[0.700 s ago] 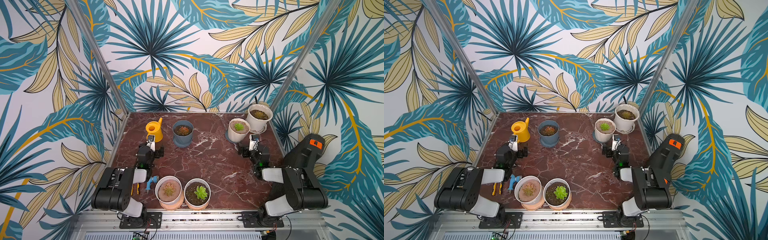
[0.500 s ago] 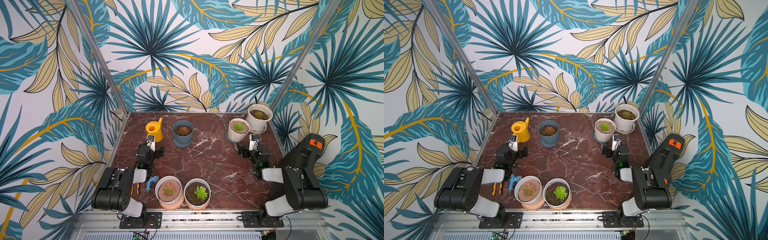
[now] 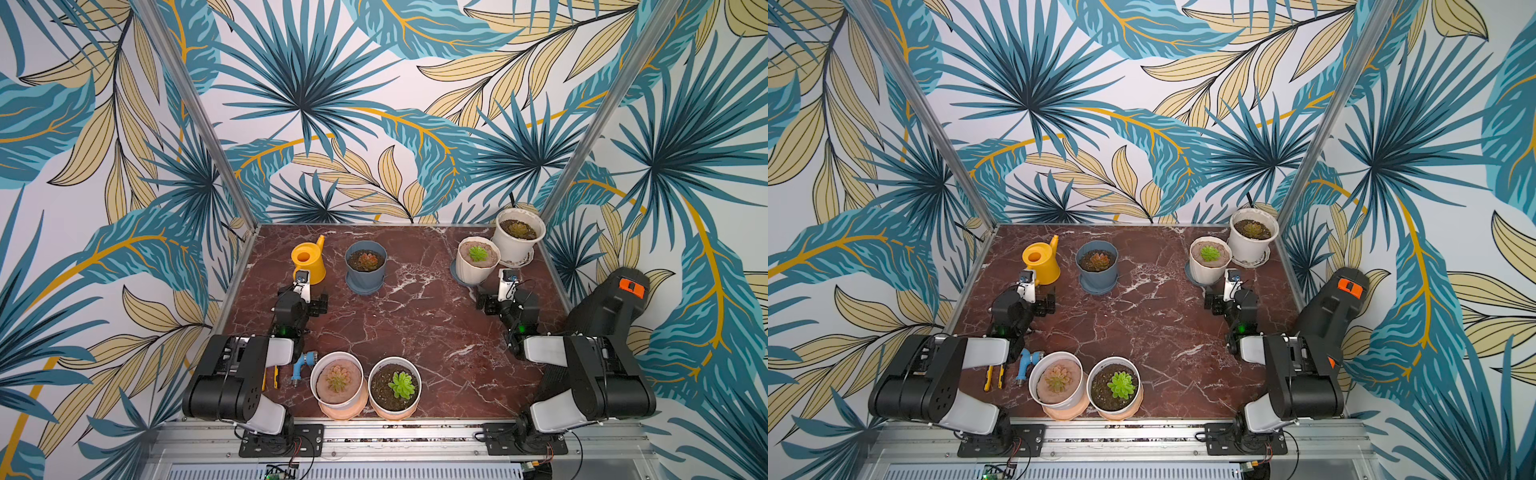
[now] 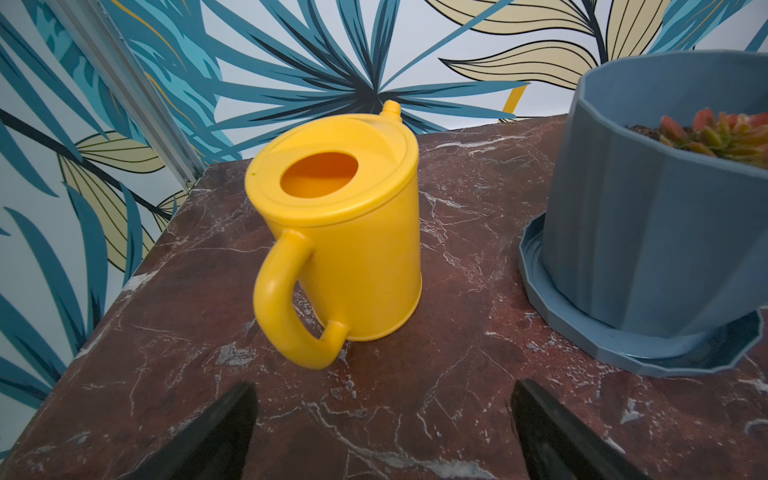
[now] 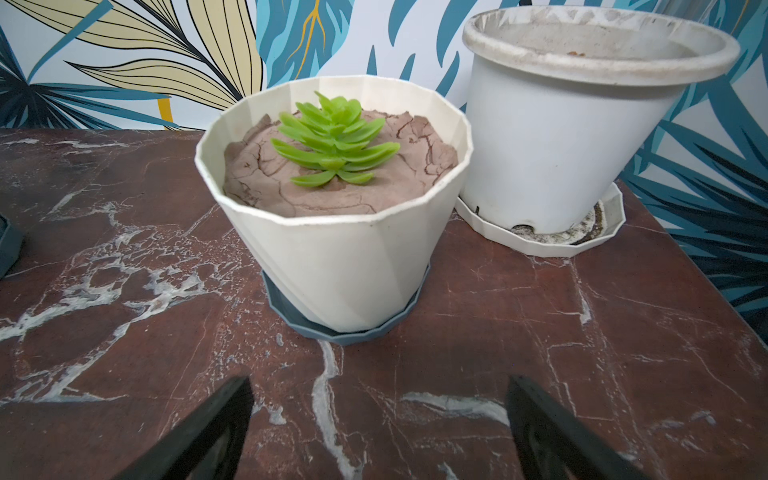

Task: Water the succulent around the soil edge
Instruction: Move the pot to the center of the board.

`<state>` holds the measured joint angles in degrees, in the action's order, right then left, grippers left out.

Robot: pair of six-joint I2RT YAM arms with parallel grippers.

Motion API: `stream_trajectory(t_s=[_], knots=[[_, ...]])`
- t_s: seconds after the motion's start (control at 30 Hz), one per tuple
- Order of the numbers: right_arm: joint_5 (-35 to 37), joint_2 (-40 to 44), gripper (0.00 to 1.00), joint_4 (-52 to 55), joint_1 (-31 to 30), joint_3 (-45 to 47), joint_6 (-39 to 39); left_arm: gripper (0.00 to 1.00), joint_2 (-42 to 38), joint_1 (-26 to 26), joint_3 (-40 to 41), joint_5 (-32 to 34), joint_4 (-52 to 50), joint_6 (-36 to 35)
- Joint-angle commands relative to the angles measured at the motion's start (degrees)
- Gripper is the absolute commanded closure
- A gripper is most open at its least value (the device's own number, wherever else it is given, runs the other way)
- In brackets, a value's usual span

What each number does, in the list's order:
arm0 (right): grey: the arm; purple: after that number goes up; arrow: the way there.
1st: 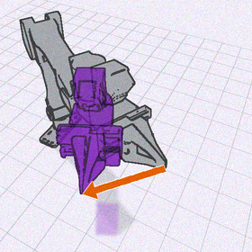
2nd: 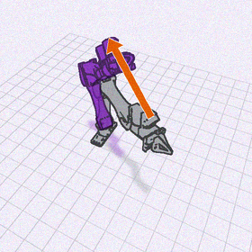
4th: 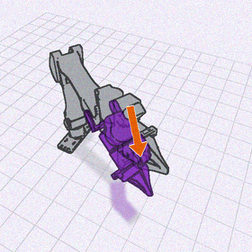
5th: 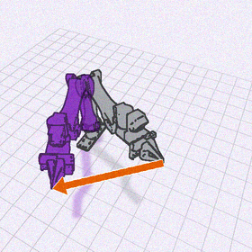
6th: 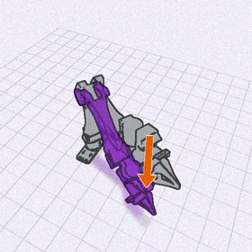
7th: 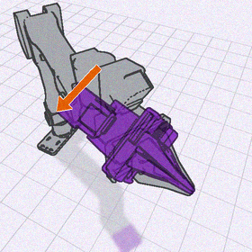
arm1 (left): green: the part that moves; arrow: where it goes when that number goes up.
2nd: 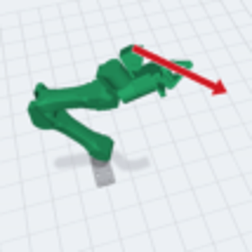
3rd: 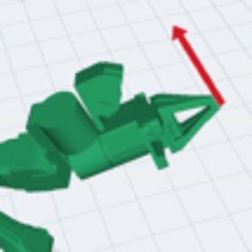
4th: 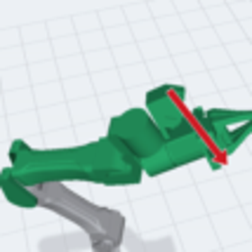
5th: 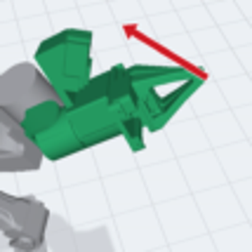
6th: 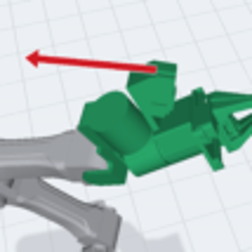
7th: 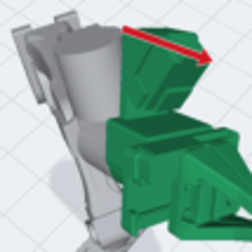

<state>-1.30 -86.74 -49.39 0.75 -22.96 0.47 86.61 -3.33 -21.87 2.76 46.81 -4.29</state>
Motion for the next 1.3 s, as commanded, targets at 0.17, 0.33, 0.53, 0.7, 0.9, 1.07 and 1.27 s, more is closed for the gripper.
stream_trajectory(t_s=[0.17,0.33,0.53,0.7,0.9,1.07,1.27], knots=[[1.53,0.83,0.01,-0.31,-0.4,0.11,0.16,0.0,0.23,0.07,-1.69,-0.04,-0.48,-0.19],[5.93,11.46,0.0,31.63,-0.76,-10.68,6.67,0.0,-2.13,0.08,-3.33,2.29,-5.12,0.89],[5.33,20.91,0.0,44.36,-0.98,-14.19,11.62,0.0,-12.13,0.08,-4.81,5.8,-14.58,2.16],[5.25,29.24,0.0,49.44,-1.19,-14.69,13.01,0.0,-22.57,0.06,-5.73,7.3,-22.45,5.3],[3.55,33.69,0.0,54.3,-1.37,-17.2,13.88,0.0,-32.65,-0.01,-7.82,11.36,-33.78,16.64],[0.63,34.37,0.01,58.69,-1.65,-21.14,15.49,0.0,-36.85,0.08,-12.1,22.47,-50.5,33.39],[-1.29,32.39,0.01,64.62,-2.48,-26.63,17.12,0.0,-42.88,0.24,-9.83,17.34,-55.84,44.89]])
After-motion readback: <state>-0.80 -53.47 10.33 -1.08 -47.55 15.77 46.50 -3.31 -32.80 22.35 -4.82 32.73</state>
